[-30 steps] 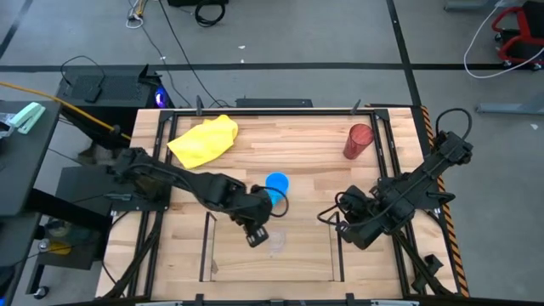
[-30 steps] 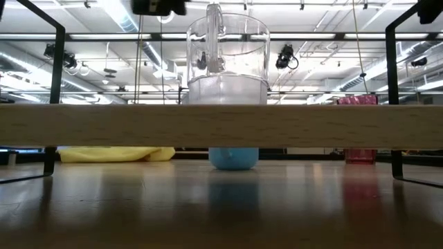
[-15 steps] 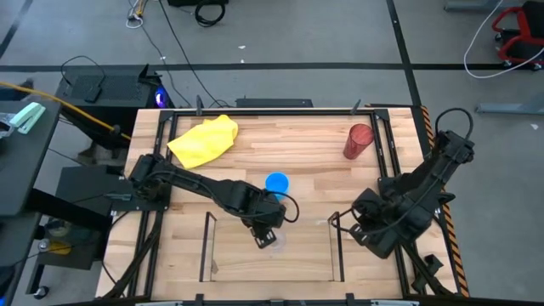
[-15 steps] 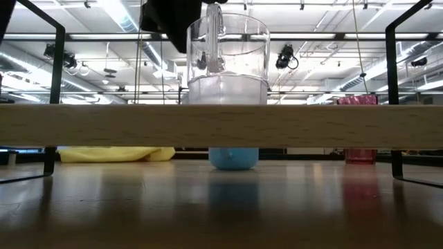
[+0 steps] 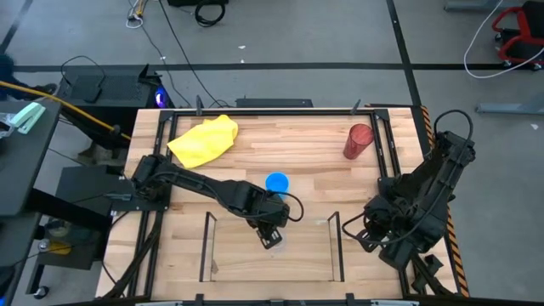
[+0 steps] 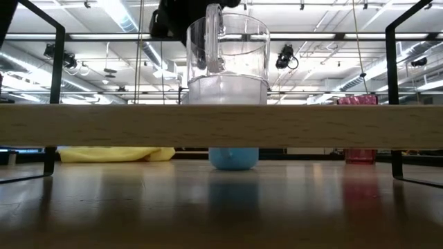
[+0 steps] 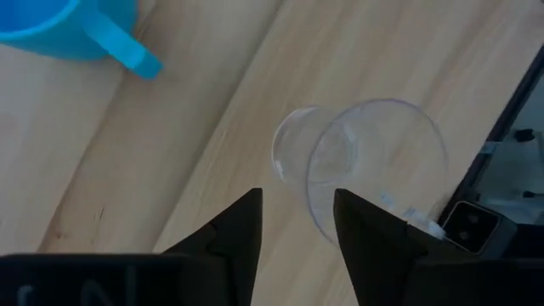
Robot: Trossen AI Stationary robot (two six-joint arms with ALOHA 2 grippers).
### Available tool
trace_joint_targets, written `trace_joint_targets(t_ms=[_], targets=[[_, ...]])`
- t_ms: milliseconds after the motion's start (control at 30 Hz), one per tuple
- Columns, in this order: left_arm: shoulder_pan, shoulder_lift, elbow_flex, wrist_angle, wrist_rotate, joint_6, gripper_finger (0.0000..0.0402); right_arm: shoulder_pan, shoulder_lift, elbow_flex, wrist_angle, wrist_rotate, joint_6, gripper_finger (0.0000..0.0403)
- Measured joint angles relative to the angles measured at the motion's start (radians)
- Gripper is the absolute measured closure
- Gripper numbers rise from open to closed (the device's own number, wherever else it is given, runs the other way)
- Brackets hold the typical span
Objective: Stack small to large cups/mugs on shelf
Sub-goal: Put the transparent mug on the shelf
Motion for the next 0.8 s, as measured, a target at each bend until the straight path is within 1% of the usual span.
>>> trace_joint_targets(t_ms=[233,400,567,800], targets=[[0.007,0.021,0.0,0.0,0.008,0.001,0.024,-0.001,0.001,-0.059,0.023,0.0,0.02,0.0303],[0.013,0.026,-0.001,0.0,0.007,-0.003,0.0241,-0.001,0.001,-0.077,0.051,0.0,0.02,0.0303],[0.016,0.051,-0.001,0.001,0.009,-0.007,0.0255,-0.001,0.001,-0.077,0.05,0.0,0.02,0.0303],[0.016,0.074,-0.001,-0.002,0.039,-0.013,0.0286,-0.001,0.001,-0.077,0.049,0.0,0.02,0.0303]])
